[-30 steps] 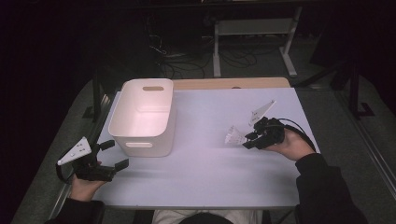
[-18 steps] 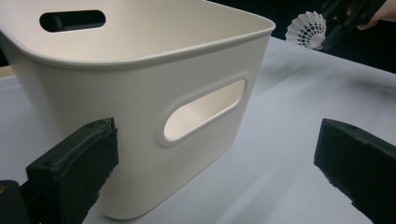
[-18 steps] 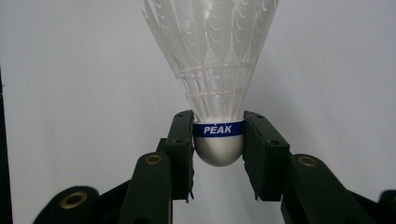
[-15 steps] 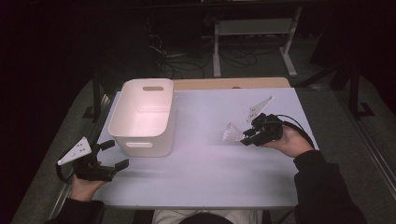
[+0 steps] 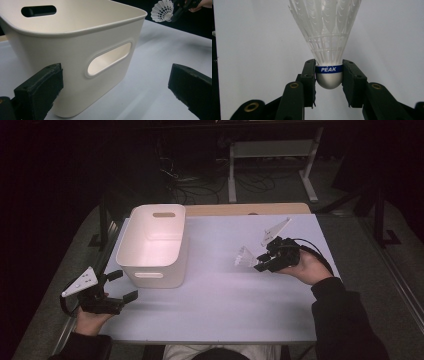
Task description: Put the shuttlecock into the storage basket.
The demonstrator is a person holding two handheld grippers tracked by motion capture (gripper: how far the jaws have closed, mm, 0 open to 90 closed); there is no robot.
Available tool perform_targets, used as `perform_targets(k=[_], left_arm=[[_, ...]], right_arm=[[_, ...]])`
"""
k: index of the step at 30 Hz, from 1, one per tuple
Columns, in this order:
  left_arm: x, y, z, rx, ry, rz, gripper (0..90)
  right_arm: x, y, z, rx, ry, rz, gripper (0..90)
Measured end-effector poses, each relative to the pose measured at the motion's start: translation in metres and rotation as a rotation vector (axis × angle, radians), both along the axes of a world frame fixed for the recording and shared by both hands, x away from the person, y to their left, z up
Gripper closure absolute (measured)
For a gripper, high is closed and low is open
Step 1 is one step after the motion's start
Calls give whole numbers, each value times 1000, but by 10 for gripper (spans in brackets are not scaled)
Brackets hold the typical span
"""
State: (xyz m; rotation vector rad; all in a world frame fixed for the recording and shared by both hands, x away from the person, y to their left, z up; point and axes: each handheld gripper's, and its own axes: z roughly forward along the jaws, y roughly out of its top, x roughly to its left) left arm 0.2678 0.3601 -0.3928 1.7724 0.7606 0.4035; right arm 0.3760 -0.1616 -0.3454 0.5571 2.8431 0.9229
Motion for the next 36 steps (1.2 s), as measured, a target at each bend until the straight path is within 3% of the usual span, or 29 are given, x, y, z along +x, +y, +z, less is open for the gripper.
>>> perform_targets(k=[13,36], left_arm=[[0,0,0,-1,-1,1,0],[0,0,0,0,-1,-1,0]], right_arm=[[6,12,19,31,-9,3,637],[11,38,45,33,-46,47,637]])
